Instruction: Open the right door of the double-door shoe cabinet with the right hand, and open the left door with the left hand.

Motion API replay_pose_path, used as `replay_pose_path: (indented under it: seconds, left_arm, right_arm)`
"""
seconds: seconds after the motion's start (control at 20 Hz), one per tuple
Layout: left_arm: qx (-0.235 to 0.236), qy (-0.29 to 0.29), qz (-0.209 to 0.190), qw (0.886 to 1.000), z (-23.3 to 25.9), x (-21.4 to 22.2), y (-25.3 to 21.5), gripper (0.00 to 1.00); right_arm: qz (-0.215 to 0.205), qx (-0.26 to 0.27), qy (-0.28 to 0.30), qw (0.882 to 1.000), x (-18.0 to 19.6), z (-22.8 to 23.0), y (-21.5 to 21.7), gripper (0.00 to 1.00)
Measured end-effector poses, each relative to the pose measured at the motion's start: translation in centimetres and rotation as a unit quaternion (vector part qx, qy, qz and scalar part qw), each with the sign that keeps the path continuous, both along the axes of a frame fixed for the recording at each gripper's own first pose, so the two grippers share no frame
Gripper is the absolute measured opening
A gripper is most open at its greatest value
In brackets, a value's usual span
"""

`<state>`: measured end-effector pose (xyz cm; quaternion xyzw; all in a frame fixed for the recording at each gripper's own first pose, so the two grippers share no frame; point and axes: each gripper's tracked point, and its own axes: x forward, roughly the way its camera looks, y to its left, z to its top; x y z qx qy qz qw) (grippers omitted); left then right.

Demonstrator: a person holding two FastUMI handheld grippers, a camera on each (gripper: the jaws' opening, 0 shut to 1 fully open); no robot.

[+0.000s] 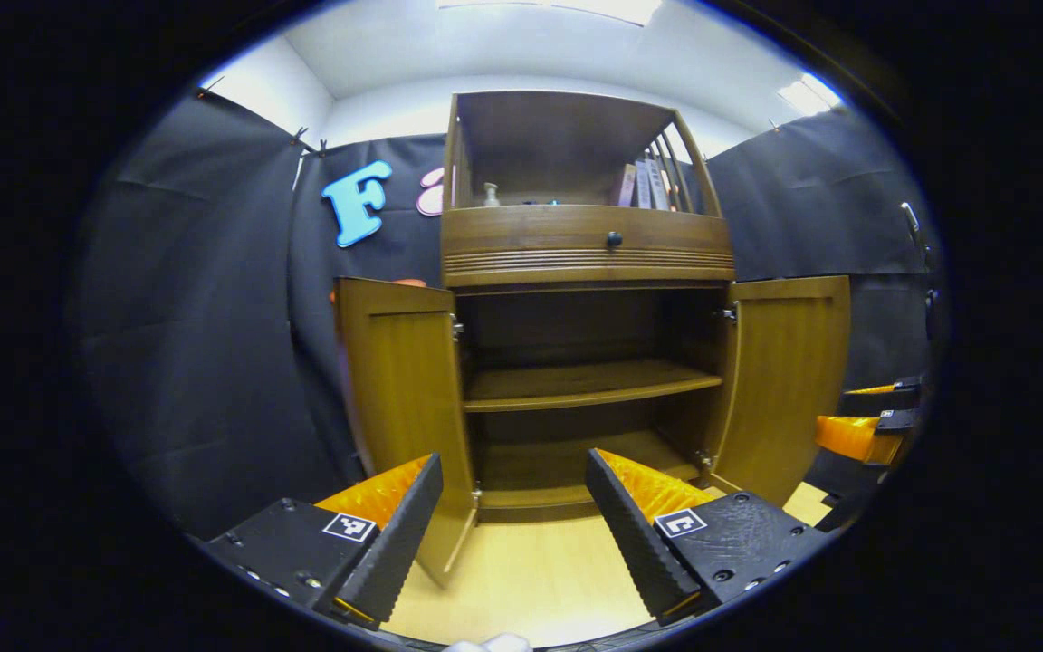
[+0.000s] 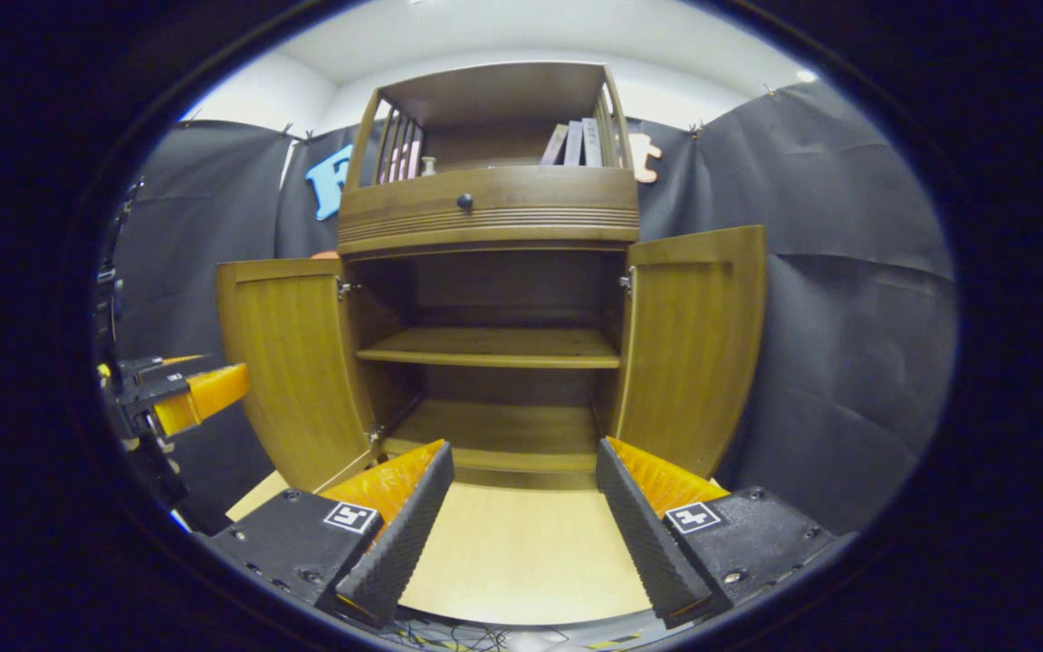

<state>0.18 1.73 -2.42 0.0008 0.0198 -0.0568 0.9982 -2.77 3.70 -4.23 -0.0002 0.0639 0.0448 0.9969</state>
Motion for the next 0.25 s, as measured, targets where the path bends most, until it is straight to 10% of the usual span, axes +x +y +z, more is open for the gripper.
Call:
replay_pose_path:
  seconds: [0.25]
  left_arm:
    - [-0.019, 0.009, -0.002, 1.0, -0.7, -0.8, -1.8, 0.96]
  right_arm:
    - [-0.038, 0.003, -0.008, 0.999, -0.4, 0.3, -2.8, 1.0]
